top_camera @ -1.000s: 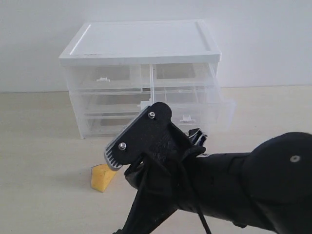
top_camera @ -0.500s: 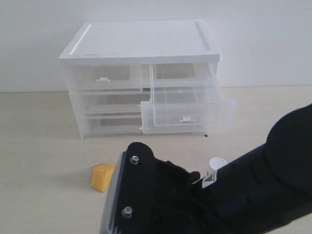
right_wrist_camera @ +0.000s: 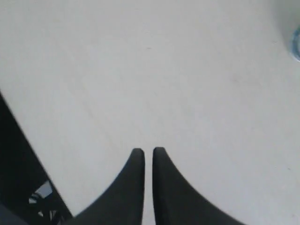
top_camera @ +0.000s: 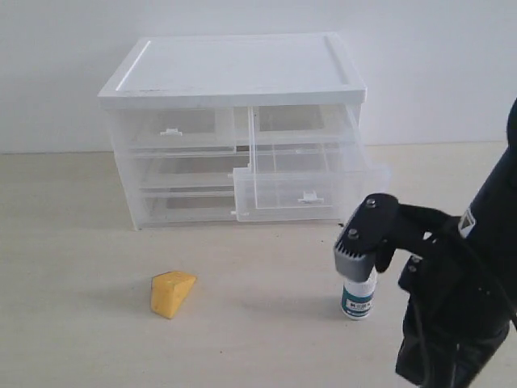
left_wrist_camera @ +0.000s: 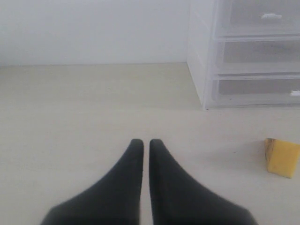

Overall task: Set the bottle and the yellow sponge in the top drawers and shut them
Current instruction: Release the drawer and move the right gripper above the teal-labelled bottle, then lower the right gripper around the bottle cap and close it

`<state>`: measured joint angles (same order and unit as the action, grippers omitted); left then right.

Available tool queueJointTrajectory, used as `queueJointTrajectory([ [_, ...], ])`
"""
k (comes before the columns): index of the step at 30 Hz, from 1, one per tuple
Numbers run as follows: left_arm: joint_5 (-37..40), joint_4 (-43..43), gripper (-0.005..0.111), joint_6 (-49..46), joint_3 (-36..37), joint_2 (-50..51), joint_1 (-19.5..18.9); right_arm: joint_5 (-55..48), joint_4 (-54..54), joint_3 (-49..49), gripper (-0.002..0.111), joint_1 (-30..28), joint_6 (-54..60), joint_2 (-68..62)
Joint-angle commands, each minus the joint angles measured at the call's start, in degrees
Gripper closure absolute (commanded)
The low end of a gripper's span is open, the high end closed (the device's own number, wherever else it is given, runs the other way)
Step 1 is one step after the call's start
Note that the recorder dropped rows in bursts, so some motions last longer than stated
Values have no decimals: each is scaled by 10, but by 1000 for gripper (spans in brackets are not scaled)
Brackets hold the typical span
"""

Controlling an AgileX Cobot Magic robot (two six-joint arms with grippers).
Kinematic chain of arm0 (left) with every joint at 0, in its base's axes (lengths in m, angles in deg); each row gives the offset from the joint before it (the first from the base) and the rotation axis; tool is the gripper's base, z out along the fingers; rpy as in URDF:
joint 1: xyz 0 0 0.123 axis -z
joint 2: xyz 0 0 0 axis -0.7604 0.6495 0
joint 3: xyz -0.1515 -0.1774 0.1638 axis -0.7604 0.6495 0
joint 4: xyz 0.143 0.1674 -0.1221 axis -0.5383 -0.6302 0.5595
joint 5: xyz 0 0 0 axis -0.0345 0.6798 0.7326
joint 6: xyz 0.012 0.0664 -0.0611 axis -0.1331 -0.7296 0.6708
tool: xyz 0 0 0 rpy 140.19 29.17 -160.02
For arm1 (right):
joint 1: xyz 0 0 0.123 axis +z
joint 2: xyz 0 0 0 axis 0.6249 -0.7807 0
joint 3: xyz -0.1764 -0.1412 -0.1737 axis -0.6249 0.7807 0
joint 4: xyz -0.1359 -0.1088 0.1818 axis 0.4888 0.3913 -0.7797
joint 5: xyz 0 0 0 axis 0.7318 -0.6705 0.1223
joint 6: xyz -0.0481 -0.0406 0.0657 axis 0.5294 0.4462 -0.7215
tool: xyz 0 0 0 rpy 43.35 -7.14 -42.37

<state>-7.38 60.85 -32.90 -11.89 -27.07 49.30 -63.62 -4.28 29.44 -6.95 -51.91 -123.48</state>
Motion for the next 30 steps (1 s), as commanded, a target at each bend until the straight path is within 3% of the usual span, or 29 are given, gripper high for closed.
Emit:
queueJointTrajectory([
  [1, 0, 2, 103, -1, 2, -2, -2, 56, 16, -4, 107, -38, -70, 3],
  [6, 0, 2, 103, -1, 2, -2, -2, 107, 17, -3, 107, -38, -76, 3],
  [7, 0, 2, 103, -1, 2, -2, -2, 117, 16, -3, 101, -38, -79, 3],
  [8, 0, 2, 103, -1, 2, -2, -2, 119, 13, -3, 93, -38, -80, 3],
  [10, 0, 2, 103, -1, 2, -2, -2, 131, 9, -3, 60, -38, -87, 3],
  [11, 0, 2, 103, -1, 2, -2, -2, 149, 9, -3, 37, -38, -103, 3],
  [12, 0, 2, 103, -1, 2, -2, -2, 159, 9, -3, 32, -38, -105, 3],
  [30, 0, 2, 103, -1, 2, -2, -2, 322, 11, -3, 33, -38, -110, -158],
])
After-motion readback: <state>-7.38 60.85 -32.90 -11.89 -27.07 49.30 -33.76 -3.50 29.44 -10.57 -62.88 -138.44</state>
